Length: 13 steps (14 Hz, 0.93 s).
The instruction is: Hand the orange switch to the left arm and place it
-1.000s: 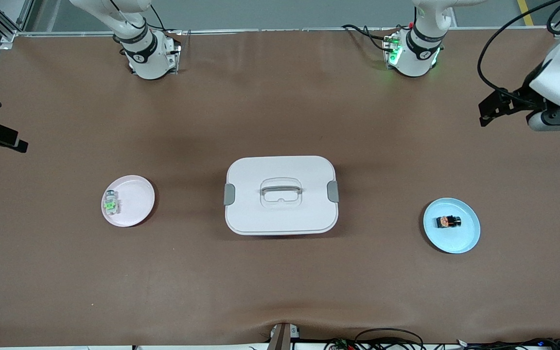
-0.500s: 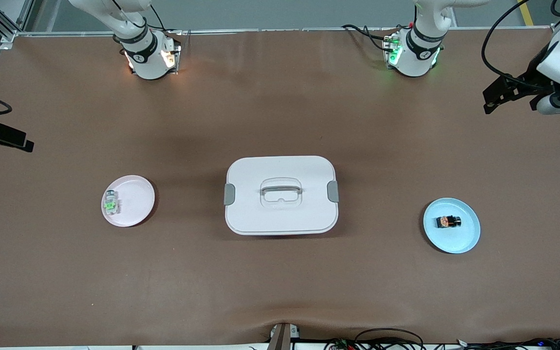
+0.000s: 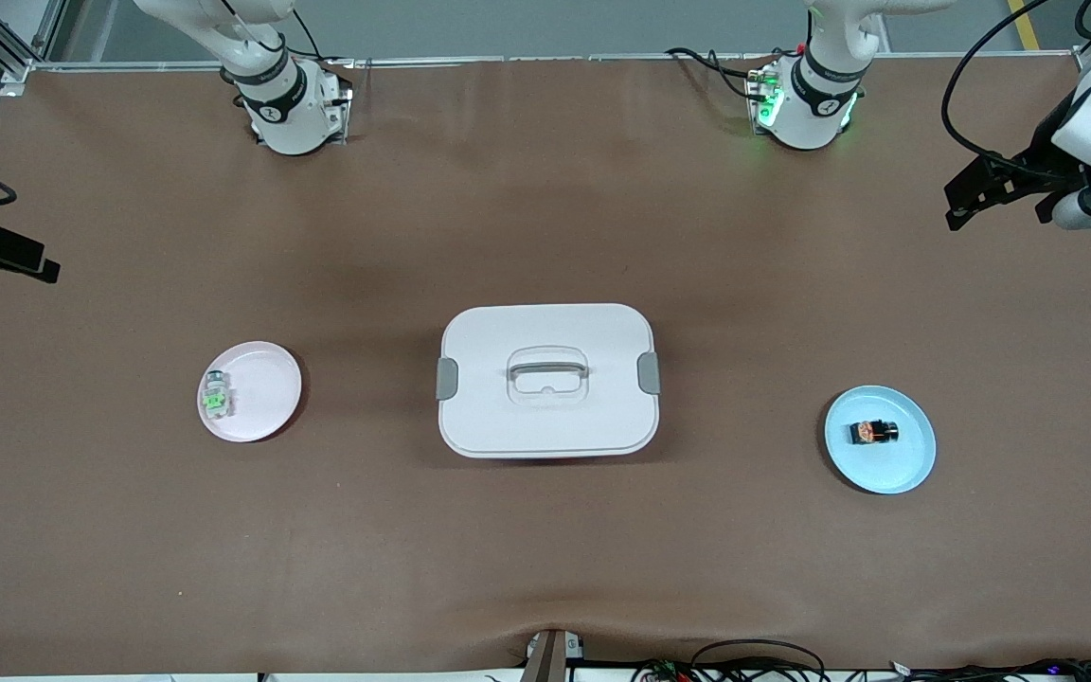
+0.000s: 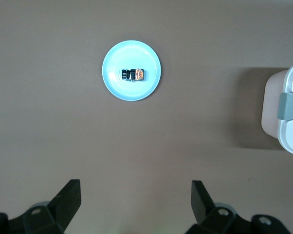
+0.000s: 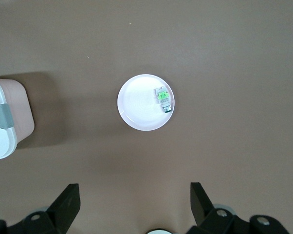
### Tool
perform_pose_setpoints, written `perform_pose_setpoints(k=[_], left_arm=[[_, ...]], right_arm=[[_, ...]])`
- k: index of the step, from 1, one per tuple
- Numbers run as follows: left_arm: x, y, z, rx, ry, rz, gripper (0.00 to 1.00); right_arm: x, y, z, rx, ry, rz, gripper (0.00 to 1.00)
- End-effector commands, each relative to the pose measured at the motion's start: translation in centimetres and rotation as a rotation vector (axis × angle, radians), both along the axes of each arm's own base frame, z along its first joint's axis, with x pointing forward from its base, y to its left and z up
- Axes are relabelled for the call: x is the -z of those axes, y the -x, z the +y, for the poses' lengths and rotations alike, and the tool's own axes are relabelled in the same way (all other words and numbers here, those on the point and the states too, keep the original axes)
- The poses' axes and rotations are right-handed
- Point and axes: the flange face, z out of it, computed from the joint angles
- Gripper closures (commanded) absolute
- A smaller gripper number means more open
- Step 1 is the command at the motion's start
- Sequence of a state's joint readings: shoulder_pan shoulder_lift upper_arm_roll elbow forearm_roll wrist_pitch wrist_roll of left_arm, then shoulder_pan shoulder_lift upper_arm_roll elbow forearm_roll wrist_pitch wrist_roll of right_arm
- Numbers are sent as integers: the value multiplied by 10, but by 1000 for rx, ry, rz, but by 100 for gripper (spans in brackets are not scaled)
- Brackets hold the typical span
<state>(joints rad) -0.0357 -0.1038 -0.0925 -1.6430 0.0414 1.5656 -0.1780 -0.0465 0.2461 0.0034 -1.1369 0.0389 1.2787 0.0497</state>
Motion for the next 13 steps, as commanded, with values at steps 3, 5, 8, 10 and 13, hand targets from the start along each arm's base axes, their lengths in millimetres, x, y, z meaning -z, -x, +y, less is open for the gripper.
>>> perform_pose_setpoints(k=[3,5,8,10,13], left_arm=[[0,0,0,12,14,-8,0],[0,0,0,12,14,-8,0],[-2,2,1,14,14,-11,0],[-2,2,-1,17,13,-11,0],[-1,1,-1,17,14,-13,0]], right_arm=[[6,37,1,3,10,-32,0],[7,44,1,5,9,-46,0],[8,47,3,8,4,-39,0],[10,50,5,8,-11,-29,0],[8,51,4,10,-13,-38,0]])
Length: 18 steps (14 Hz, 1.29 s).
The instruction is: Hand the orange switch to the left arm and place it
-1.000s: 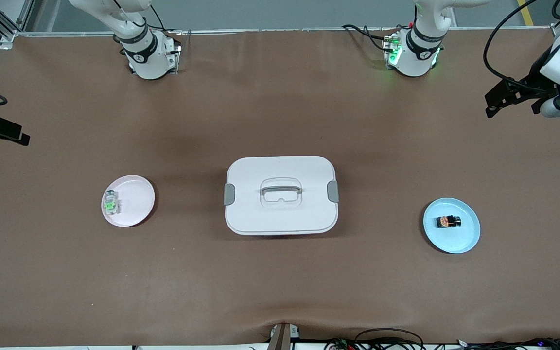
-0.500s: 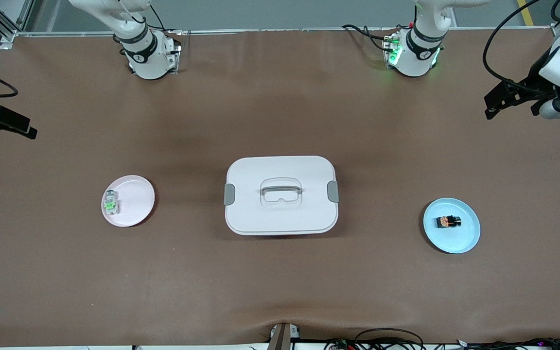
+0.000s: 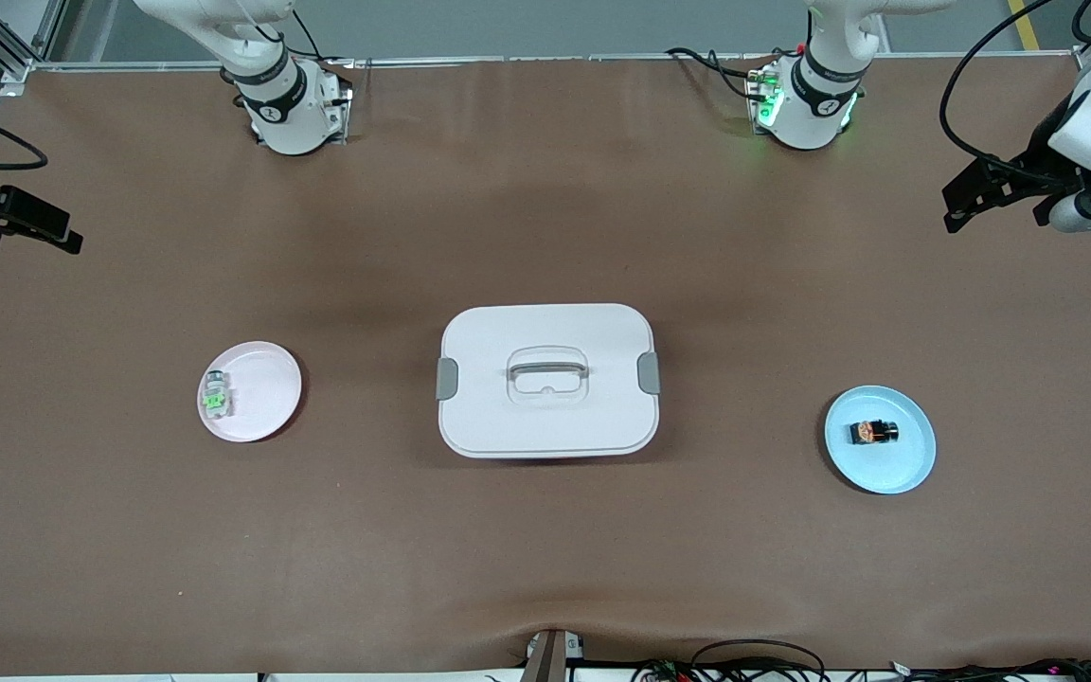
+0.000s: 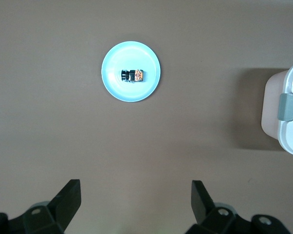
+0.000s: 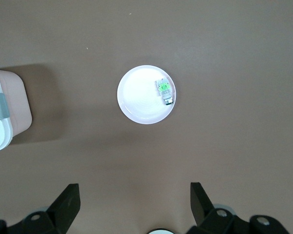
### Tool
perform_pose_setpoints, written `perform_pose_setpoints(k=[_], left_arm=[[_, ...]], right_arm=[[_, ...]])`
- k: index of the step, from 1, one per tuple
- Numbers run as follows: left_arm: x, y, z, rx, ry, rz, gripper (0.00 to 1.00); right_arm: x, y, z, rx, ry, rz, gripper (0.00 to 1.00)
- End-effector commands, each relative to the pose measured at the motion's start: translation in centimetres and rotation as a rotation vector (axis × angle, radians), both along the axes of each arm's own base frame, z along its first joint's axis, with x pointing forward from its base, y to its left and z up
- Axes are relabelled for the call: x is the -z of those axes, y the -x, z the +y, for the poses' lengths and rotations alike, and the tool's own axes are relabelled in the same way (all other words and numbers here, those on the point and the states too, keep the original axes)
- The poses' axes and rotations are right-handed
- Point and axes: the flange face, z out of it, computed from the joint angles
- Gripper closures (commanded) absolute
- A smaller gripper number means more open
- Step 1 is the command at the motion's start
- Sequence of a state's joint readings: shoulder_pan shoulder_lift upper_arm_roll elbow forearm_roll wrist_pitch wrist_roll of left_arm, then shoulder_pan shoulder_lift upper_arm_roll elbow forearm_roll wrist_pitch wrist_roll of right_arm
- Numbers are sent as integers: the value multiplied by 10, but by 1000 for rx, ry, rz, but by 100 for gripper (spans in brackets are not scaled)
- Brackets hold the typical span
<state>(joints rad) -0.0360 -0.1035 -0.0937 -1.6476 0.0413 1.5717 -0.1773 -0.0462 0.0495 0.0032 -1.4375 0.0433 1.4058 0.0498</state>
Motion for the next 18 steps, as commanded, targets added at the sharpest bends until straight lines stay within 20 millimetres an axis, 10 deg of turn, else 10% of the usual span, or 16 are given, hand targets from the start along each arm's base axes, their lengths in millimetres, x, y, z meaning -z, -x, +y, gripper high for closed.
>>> perform_pose_setpoints(k=[1,18], left_arm=[[-3,1,0,13,14,-11,0],[1,-2,-3,23,13,-10,0]], right_arm=[[-4,9,1,6,-8,-17,0],[-15,10,3,6,-6,-70,0]])
